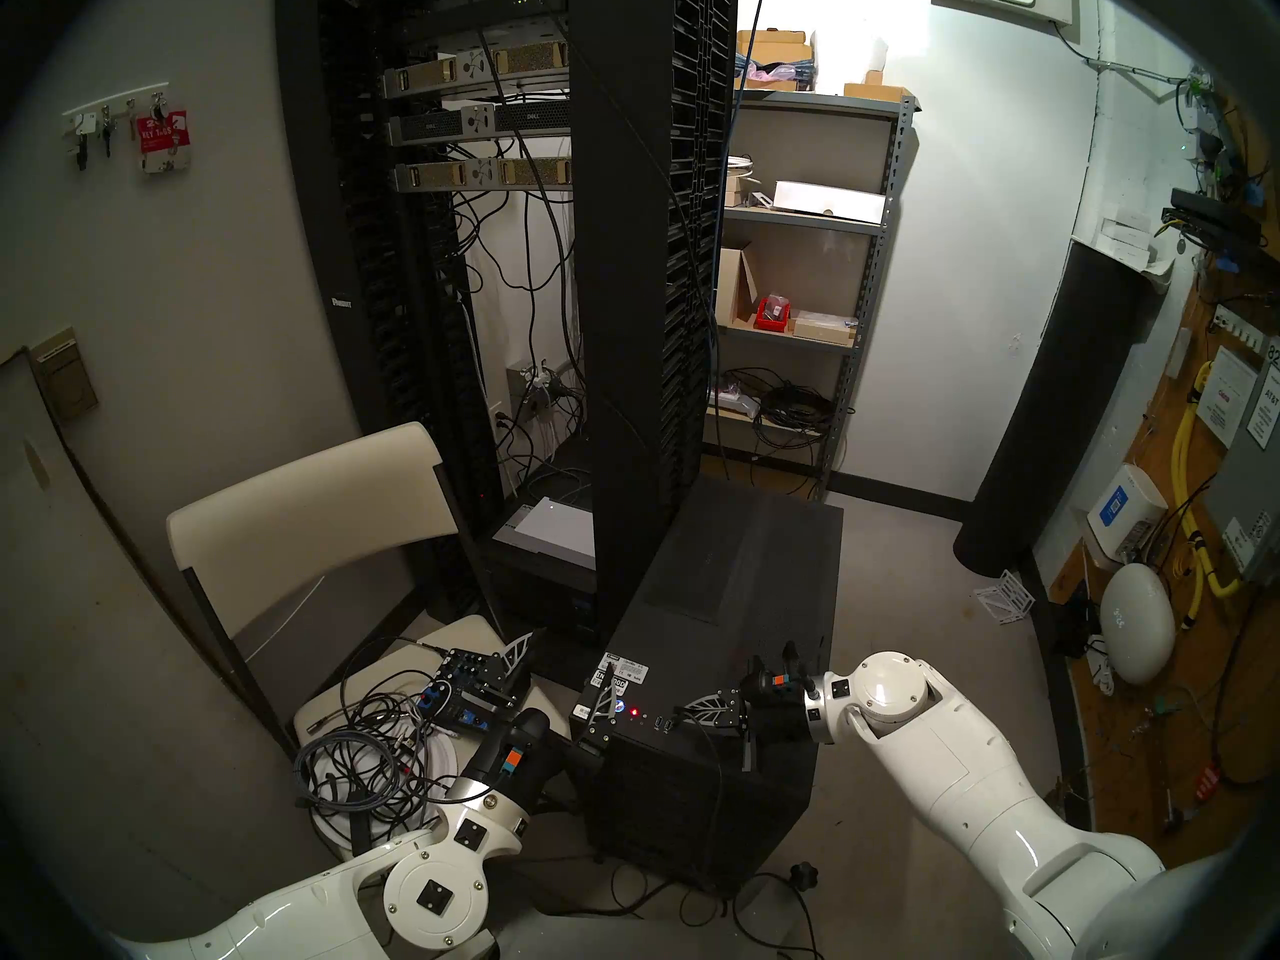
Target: Insert the cable into the workstation's USB slot
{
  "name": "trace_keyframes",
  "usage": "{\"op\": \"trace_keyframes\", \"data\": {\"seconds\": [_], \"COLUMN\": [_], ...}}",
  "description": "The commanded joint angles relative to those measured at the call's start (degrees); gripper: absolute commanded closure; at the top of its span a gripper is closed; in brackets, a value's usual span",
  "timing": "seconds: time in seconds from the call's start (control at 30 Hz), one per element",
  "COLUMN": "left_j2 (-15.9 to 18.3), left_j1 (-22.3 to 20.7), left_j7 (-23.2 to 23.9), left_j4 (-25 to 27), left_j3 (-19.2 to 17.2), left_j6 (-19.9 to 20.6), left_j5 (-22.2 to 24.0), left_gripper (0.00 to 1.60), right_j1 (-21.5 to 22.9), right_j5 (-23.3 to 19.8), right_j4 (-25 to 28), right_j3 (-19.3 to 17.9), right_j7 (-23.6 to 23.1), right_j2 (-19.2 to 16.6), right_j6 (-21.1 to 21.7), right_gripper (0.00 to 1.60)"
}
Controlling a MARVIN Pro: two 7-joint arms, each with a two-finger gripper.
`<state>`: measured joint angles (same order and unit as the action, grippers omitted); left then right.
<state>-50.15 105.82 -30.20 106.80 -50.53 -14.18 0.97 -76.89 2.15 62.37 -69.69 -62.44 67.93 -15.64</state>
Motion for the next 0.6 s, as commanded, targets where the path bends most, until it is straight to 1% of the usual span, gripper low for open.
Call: {"op": "trace_keyframes", "data": {"seconds": [0.0,0.3,0.43,0.57], "left_j2": [-0.5,-0.3,-0.3,-0.3], "left_j1": [-0.1,0.1,0.1,0.1], "left_j7": [-0.3,-0.6,-0.7,-0.7], "left_j4": [0.8,0.9,0.9,0.9], "left_j3": [0.0,0.0,0.1,0.1], "left_j6": [-0.2,-0.3,-0.4,-0.3], "left_j5": [-0.2,-0.2,-0.1,-0.1], "left_gripper": [0.00,0.00,0.00,0.00], "right_j1": [0.6,0.7,0.9,1.1], "right_j5": [-0.6,-0.8,0.6,0.5], "right_j4": [0.2,-0.1,0.4,-0.3], "right_j3": [0.0,-0.2,0.2,-0.2], "right_j7": [-0.3,-1.1,-0.8,-1.0], "right_j2": [1.0,1.6,1.3,1.4], "right_j6": [-1.0,-1.8,-1.9,-2.1], "right_gripper": [1.60,1.60,1.60,1.60]}}
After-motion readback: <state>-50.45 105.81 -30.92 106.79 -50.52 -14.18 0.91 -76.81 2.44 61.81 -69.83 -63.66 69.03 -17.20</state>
